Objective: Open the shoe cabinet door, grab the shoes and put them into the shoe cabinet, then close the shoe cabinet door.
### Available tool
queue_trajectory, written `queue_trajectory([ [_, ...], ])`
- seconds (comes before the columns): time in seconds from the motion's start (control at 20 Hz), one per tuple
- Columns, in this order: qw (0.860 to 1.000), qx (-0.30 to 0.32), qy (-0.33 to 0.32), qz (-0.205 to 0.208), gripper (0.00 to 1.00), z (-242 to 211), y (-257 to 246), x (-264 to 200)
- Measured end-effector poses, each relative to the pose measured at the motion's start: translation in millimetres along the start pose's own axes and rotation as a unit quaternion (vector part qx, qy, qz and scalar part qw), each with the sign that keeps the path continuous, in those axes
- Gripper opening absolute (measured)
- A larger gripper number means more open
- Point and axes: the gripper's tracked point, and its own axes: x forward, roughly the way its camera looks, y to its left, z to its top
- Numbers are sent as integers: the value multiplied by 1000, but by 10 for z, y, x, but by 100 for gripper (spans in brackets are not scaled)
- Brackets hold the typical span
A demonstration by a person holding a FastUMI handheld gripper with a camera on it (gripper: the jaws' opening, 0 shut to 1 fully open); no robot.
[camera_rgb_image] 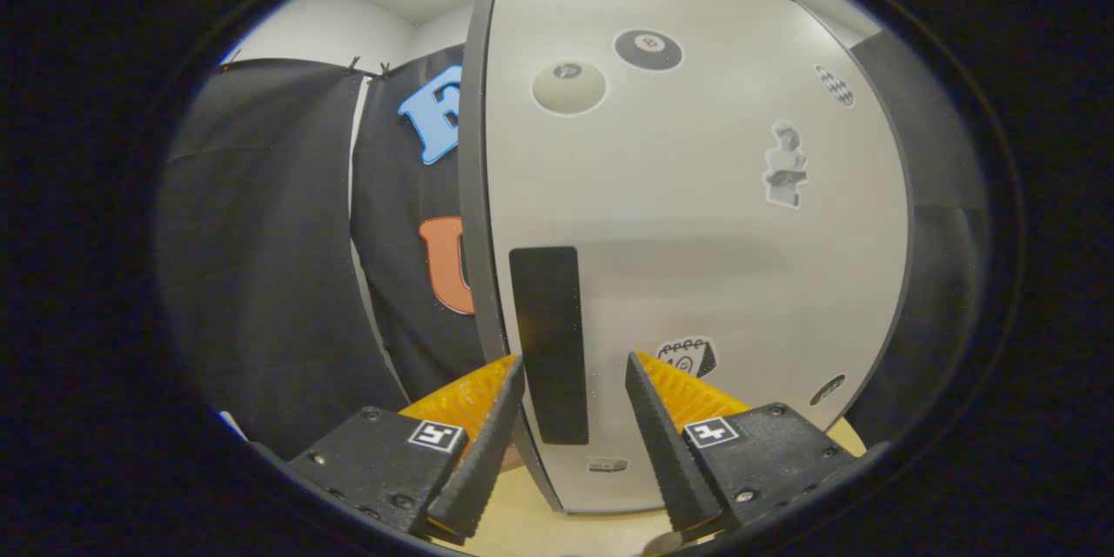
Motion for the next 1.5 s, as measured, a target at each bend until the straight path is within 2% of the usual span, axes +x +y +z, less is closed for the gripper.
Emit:
queue_trajectory([
  [0.1, 1000, 3, 6, -2, 63, -37, 6, 45],
  [0.3, 1000, -20, 3, -15, 42, -50, 24, 80],
  [0.75, 999, -31, 6, 34, 31, -112, 4, -140],
  [0.85, 998, -35, 8, 42, 29, -122, 41, -373],
  [1.05, 998, -38, 9, 47, 27, -202, -217, -1064],
  [1.3, 999, -34, 10, 34, 25, -251, -526, -1768],
  [1.5, 999, -39, 5, 2, 23, -296, -878, -2251],
])
